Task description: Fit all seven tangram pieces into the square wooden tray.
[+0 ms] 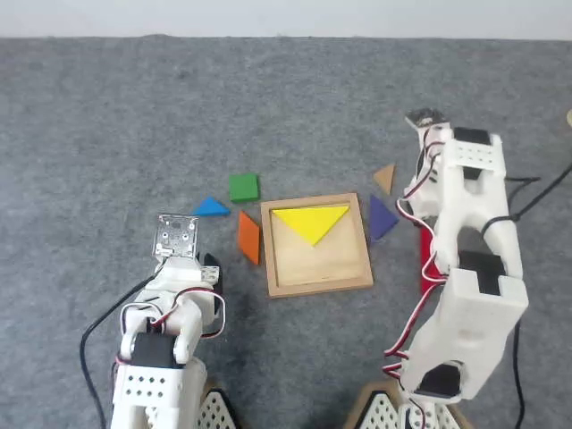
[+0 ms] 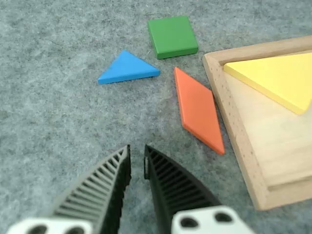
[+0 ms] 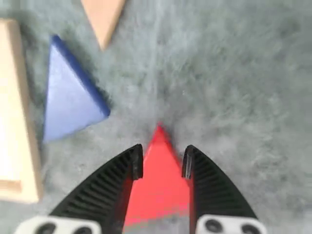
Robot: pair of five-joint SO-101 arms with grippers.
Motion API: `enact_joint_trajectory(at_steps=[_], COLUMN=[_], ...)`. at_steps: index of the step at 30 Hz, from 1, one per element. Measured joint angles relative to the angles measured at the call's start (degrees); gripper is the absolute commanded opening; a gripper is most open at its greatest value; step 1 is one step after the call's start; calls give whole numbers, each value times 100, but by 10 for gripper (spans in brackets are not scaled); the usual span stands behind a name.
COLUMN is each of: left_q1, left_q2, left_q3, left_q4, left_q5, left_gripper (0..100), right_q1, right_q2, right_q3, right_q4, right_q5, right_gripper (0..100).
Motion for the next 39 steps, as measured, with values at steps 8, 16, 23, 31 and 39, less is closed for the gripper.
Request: enact_joint_trajectory(at_steps=[8, 16, 23, 31, 39], left_q1=[0, 0, 0, 0, 0], left_q2=[0, 0, 0, 0, 0], left_q3=[0, 0, 0, 0, 0], left_q4=[0, 0, 0, 0, 0], left_q5=[0, 0, 0, 0, 0], left_gripper=[54, 54, 54, 54, 54], right_q1=[387, 185, -88, 9, 387], right_q2=[-818, -1793, -1802, -1767, -1600], right_q3=[281, 3121, 3631, 3631, 3622], right_q4=[1178, -1152, -2268, -2453, -2312], right_q5=[703, 765, 527, 835, 659], right_gripper=[314, 370, 370, 369, 369])
